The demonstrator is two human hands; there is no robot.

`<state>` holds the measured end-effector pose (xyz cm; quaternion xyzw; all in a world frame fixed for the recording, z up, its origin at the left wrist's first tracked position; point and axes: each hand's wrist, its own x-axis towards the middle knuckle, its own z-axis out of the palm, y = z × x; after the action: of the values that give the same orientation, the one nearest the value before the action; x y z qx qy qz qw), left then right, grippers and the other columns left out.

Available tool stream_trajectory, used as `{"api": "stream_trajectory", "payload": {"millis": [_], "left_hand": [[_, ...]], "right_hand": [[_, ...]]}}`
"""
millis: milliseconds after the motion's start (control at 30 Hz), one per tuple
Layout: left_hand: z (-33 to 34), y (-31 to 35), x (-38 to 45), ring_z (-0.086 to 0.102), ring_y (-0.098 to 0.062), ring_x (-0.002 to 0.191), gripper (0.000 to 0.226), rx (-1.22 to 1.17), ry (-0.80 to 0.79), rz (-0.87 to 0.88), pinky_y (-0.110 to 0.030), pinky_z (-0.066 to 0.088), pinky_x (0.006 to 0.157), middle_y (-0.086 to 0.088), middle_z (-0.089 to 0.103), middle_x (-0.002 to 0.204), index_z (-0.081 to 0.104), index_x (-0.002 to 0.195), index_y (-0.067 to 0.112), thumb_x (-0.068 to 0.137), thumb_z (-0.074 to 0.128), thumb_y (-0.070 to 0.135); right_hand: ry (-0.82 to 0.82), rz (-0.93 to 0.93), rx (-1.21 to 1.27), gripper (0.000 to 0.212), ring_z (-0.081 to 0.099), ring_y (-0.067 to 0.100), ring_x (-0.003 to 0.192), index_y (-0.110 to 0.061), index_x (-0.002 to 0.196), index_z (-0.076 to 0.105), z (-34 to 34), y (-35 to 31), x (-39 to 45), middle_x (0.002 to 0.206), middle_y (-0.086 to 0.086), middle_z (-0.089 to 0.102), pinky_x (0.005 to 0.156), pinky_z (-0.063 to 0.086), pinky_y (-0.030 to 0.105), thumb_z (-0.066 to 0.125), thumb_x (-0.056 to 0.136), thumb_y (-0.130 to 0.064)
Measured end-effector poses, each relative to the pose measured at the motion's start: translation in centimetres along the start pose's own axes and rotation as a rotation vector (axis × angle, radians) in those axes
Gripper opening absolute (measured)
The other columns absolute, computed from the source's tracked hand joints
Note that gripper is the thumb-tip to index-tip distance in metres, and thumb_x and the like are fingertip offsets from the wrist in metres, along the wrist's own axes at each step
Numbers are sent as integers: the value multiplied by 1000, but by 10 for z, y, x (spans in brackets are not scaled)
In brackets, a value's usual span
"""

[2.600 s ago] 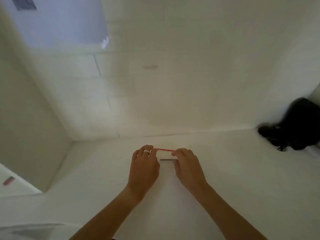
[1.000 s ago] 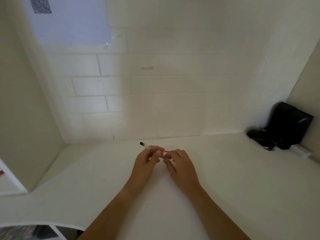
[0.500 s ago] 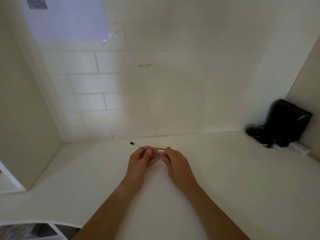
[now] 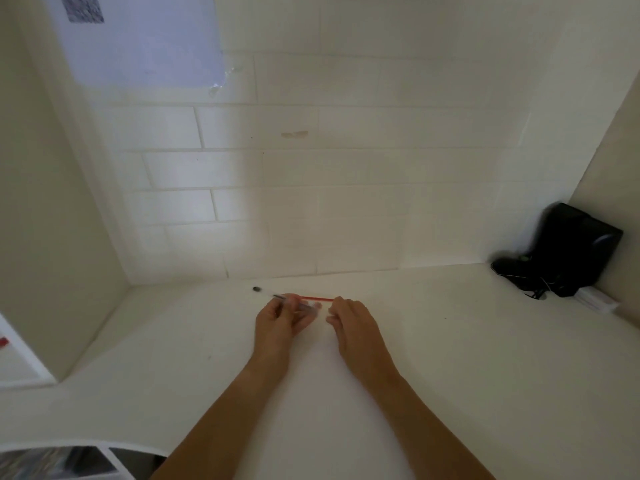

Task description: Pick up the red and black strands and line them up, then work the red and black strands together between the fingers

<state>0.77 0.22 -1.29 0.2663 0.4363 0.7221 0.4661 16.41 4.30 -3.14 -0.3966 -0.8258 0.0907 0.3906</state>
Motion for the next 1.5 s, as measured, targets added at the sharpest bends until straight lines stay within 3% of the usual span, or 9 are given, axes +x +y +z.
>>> {"api": "stream_trajectory", "payload": {"millis": [67, 233, 433, 867, 1033, 1167, 1267, 1367, 1500], "left_hand": [[-4, 4, 3, 76, -32, 96, 26, -66, 73, -22, -23, 62, 76, -13, 73, 76, 57, 101, -6, 106, 46, 16], [0, 1, -1, 77, -34, 92, 34, 120, -8, 48, -29, 63, 78, -22, 69, 88, 55, 98, -13, 105, 50, 20], [1, 2, -1, 77, -37, 90, 30, 148, -63, 37, -30, 63, 77, -19, 67, 89, 57, 103, -11, 104, 53, 19], [0, 2, 2, 76, -37, 91, 29, 140, -96, 13, -32, 63, 76, -16, 67, 88, 58, 102, -9, 103, 53, 20], [1, 3, -1, 77, -33, 88, 25, 192, -76, 53, -30, 63, 74, -19, 65, 92, 59, 106, -5, 104, 52, 19], [-1, -4, -3, 71, -11, 87, 24, 585, -11, 308, -21, 55, 80, -1, 70, 102, 67, 120, 25, 105, 48, 22], [-1, -12, -1, 61, -8, 95, 30, 938, 36, 612, -25, 42, 85, 11, 65, 102, 68, 123, 28, 102, 54, 12], [1, -16, -4, 56, -12, 96, 38, 1197, 117, 733, -24, 23, 86, 10, 62, 98, 72, 118, 29, 93, 62, 2], [1, -21, -6, 59, -23, 100, 48, 1331, 117, 749, -27, 25, 93, 2, 66, 100, 75, 115, 25, 82, 68, -9]], "right_hand": [[85, 87, 7, 8, 47, 16, 77, -15, 92, 53, -5, 4, 1, 84, -2, 56, 66, 32, 21, 57, 97, -11], [190, 199, 43, 8, 54, 11, 73, -20, 90, 59, -11, 9, 7, 84, -8, 57, 63, 45, 19, 61, 97, -22], [136, 432, -29, 8, 60, 19, 87, -11, 94, 73, -1, 32, 45, 99, 3, 59, 73, 41, 22, 67, 93, -16], [11, 419, -102, 11, 63, 24, 91, -11, 96, 72, 22, 54, 78, 99, 6, 61, 81, 54, 37, 65, 93, -19], [24, 437, -17, 19, 63, 23, 99, -10, 111, 68, 12, 49, 74, 112, 9, 60, 86, 50, 29, 66, 93, -16], [177, 210, 29, 11, 60, 12, 83, -15, 100, 69, -9, 18, 54, 97, 0, 63, 76, 50, 20, 60, 96, -11], [226, 66, 146, 13, 59, 6, 78, -16, 99, 68, -24, -9, 25, 91, -5, 64, 68, 44, 10, 57, 97, -9], [217, 114, 249, 14, 61, 9, 78, -17, 108, 65, -27, -17, 1, 93, -7, 66, 65, 45, 13, 56, 99, -12], [164, 254, 361, 13, 64, 10, 77, -22, 109, 64, -25, -10, -5, 91, -9, 70, 64, 47, 13, 58, 98, -19]]}}
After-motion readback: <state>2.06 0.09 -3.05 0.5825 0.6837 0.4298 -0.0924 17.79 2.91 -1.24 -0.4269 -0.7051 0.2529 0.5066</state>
